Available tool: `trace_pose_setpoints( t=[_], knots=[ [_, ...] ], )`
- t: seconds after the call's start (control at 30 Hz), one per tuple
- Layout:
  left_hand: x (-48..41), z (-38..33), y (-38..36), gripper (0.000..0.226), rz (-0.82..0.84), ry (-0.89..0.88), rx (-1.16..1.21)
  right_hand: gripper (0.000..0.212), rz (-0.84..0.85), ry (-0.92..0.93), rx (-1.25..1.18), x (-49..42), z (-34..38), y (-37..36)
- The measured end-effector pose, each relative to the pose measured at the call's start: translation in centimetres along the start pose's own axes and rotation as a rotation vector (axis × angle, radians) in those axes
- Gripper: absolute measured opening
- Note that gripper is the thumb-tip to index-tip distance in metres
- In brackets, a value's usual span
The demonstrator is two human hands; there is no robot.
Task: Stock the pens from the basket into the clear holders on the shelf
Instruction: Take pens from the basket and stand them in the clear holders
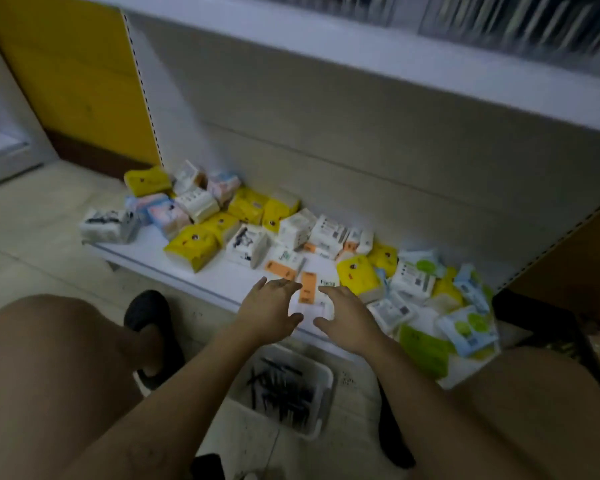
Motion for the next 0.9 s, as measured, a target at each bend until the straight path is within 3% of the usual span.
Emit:
trace_pose_setpoints(
  t=[0.3, 0.5, 0.73, 0.9],
  knots=[
    [1.2, 6.6, -10.8, 0.048, 0.229, 0.367, 0.343, 0.053, 0.267, -0.139, -0.066, -0.8, -2.7, -10.5],
    [1.1, 9.7, -17.6, 0.044, 0.450, 0.502, 0.328, 0.046, 0.413, -0.161, -0.115, -1.4, -2.6, -16.1],
    [1.2, 13.7, -21.5, 0.029, 0.568, 0.512, 0.386, 0.045, 0.579, -0.208, -0.078, -4.0, -4.9, -20.8],
    [1.0, 15.6, -23.8, 0.036, 0.611, 0.521, 0.420, 0.037, 0.689, -0.207, -0.031, -5.0, -6.1, -24.7]
  ],
)
Point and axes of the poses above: each hand's wrist, its own x-axis away from the middle knuckle, its own y-axis out of the back of the hand, z = x × y, the point moved 6 cm from there along -x, towards the middle knuckle, and after that the axes turned 5 degrees about x, right-handed, at the moved point
